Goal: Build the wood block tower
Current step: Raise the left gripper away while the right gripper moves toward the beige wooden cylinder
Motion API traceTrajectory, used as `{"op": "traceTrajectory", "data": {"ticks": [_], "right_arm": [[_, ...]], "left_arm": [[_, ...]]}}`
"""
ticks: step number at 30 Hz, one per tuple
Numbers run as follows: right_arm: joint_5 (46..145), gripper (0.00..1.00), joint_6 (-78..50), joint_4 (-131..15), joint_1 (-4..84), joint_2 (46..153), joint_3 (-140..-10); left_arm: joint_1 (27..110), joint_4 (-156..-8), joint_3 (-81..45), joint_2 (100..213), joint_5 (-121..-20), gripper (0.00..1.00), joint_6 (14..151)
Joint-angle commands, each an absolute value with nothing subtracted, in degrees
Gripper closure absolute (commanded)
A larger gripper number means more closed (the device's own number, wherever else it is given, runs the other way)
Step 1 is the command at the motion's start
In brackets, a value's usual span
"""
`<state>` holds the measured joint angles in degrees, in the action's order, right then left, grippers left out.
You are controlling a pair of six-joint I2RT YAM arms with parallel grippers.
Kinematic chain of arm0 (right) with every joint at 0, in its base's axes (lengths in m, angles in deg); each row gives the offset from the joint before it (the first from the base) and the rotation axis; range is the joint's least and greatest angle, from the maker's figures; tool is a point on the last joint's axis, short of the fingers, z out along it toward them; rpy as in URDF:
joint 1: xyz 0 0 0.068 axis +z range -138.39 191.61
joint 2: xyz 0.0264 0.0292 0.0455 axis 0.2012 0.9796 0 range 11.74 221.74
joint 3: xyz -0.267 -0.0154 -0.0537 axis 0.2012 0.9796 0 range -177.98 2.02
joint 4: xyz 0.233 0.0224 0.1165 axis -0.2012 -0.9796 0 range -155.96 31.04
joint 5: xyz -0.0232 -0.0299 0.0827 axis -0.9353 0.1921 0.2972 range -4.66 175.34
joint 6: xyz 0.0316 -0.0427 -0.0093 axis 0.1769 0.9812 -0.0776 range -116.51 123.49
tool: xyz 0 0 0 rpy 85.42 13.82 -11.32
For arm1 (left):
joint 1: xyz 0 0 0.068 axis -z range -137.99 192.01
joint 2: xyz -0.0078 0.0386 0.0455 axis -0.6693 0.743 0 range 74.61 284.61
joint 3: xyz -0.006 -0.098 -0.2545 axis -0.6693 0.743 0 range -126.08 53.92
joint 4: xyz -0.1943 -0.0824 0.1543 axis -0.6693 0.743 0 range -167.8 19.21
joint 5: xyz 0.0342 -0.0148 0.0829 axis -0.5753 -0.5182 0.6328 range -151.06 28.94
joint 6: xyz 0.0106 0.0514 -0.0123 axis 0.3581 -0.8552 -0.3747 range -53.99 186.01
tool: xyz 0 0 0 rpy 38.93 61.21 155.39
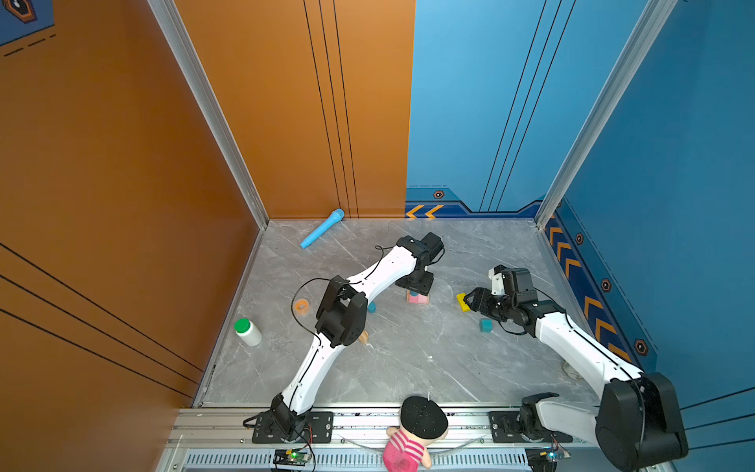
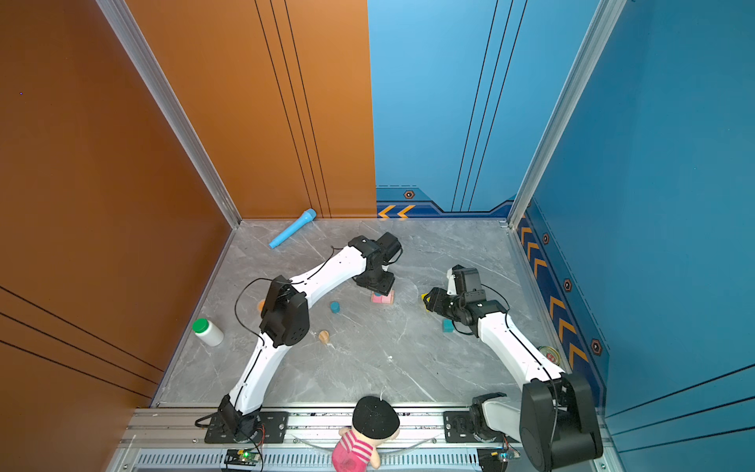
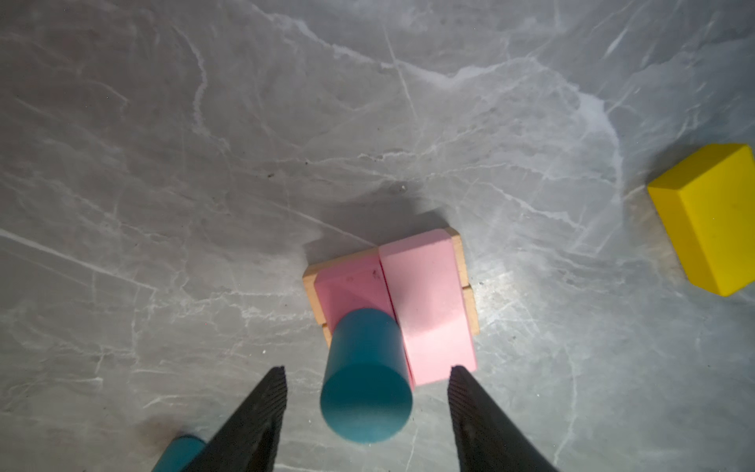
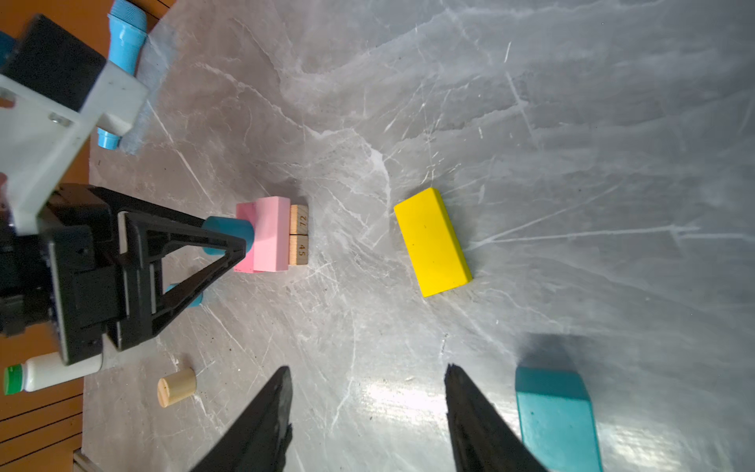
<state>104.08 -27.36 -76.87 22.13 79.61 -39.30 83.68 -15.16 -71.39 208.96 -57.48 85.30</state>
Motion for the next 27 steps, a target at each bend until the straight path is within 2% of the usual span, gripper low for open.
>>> {"op": "traceTrajectory", "data": {"ticks": [1, 3, 9, 18, 24, 27], "right_arm": [[101.32, 0.35, -26.20, -81.35, 22.20, 75.28, -41.71], [99.92, 0.29, -26.31, -82.68, 23.00, 73.16, -42.29], [96.40, 0.21, -26.48, -85.71, 28.18, 70.28, -45.01], [90.64, 0.22, -26.07, -88.93, 42.26, 74.06, -52.11], [87.09, 0.24, -23.68, -94.82, 55.59, 82.45, -60.24], [86.59, 0.24, -22.99, -95.49, 60.56, 87.95, -63.69]], "left_arm": [[84.09, -14.07, -70.26, 201.75, -56.70, 0.34, 84.40], [84.68, -14.24, -69.20, 198.90, -54.98, 0.34, 84.13], [86.51, -16.26, -62.84, 188.69, -50.73, 0.35, 83.05], [85.59, -29.10, -38.16, 165.78, -48.15, 0.37, 86.82], [79.80, -39.84, -15.12, 145.79, -50.30, 0.40, 93.46], [76.45, -42.08, -7.40, 136.28, -49.75, 0.40, 96.71]]}}
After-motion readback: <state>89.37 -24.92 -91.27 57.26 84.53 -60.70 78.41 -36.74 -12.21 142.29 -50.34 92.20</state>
